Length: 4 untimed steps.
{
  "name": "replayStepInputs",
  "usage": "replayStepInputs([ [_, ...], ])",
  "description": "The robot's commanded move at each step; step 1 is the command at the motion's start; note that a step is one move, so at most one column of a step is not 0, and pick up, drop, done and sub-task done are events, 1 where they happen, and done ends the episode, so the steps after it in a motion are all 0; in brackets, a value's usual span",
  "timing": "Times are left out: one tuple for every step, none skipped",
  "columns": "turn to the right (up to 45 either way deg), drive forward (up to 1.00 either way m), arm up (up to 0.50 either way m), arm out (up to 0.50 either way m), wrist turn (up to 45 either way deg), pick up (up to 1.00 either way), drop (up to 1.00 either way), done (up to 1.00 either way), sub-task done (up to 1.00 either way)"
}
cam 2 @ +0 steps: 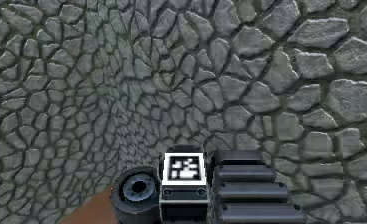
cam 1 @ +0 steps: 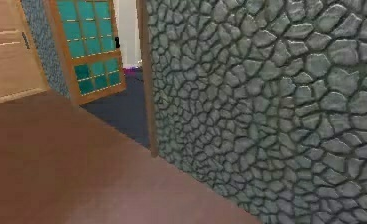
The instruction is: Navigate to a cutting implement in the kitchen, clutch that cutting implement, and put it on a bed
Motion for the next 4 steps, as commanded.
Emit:
replayStepInputs([
  [0.0, 0.35, 0.00, 0.00, 0.0, 0.00, 0.00, 0.00, 0.00],
  [-42.0, 0.00, 0.00, 0.00, 0.0, 0.00, 0.00, 0.00, 0.00],
  [0.0, 1.00, 0.00, 0.00, 0.0, 0.00, 0.00, 0.00, 0.00],
  [0.0, 0.40, 0.00, 0.00, 0.0, 0.00, 0.00, 0.00, 0.00],
])
